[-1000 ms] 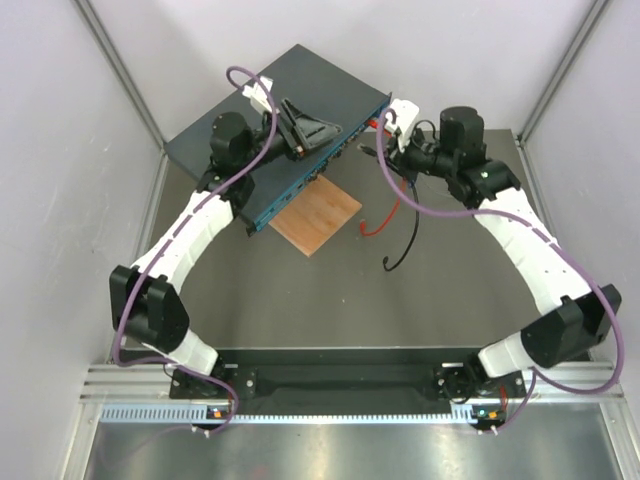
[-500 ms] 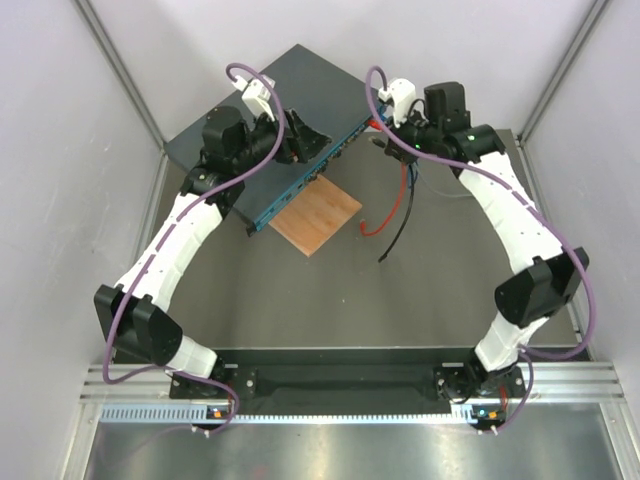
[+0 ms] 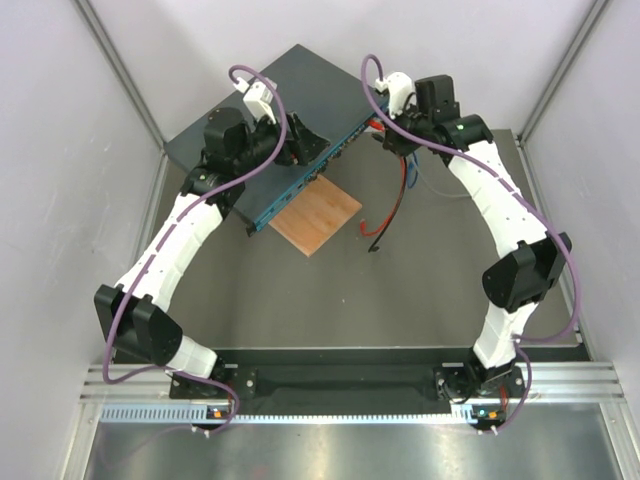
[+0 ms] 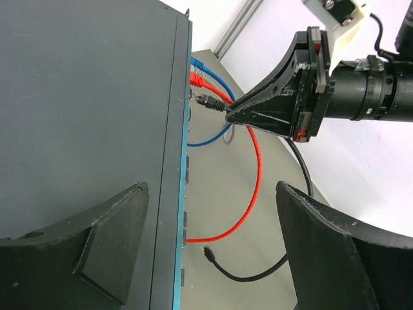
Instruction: Insert the plug into the switch port
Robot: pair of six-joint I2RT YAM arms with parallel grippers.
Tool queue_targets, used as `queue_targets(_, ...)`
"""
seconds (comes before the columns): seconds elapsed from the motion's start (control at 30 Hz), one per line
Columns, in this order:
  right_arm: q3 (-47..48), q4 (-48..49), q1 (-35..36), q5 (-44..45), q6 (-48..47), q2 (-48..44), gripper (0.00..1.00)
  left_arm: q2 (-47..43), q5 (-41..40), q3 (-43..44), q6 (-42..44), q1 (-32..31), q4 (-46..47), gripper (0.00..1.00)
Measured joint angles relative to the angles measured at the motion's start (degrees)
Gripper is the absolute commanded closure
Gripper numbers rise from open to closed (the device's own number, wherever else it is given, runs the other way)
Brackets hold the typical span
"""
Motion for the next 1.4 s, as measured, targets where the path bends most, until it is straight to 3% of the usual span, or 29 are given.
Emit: queue_targets(1.4,-7.26,10.56,1.33,1.27,-5.18,0.2,1.0,-0.02,0.02,-1.99,-1.6,0.02,0.98,0.15)
